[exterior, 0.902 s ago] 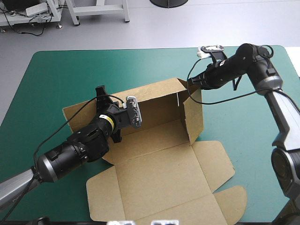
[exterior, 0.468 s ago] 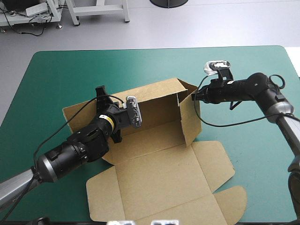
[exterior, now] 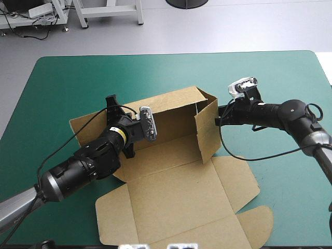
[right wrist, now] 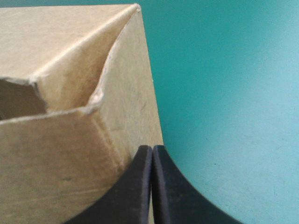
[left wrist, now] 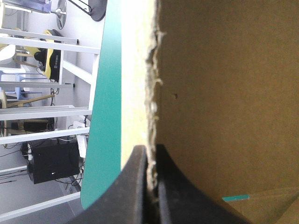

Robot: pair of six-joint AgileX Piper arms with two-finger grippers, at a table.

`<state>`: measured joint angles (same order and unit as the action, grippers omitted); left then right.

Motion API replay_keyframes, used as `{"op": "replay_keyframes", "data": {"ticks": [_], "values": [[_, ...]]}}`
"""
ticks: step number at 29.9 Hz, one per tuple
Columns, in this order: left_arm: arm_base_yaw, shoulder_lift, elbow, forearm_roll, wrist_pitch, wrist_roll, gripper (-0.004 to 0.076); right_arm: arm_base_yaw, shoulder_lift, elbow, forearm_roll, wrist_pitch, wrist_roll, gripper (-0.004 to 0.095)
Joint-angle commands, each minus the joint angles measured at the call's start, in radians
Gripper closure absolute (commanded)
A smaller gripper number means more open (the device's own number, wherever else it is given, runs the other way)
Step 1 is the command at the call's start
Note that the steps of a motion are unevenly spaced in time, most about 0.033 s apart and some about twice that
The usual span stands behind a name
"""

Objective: Fold the box

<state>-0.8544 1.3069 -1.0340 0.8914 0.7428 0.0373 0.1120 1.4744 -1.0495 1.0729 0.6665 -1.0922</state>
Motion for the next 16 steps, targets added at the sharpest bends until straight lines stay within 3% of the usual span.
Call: {"op": "replay_keyframes", "data": {"ticks": [1,6,16], "values": [[-0.007,-0.022,-0.017,-0.034,-0.059,-0.019,0.0729,-0.021,-0.061,0.032,0.158,-0.002,-0.149,0.0912],[-0.007,-0.022,-0.017,-0.034,-0.061,-0.019,0.0729,-0.023,-0.073,0.085,0.252,0.025,-0.281,0.0912],[-0.007,-0.022,-0.017,-0.036,-0.063,-0.019,0.0729,-0.023,-0.079,0.089,0.224,0.07,-0.321,0.0913]]}}
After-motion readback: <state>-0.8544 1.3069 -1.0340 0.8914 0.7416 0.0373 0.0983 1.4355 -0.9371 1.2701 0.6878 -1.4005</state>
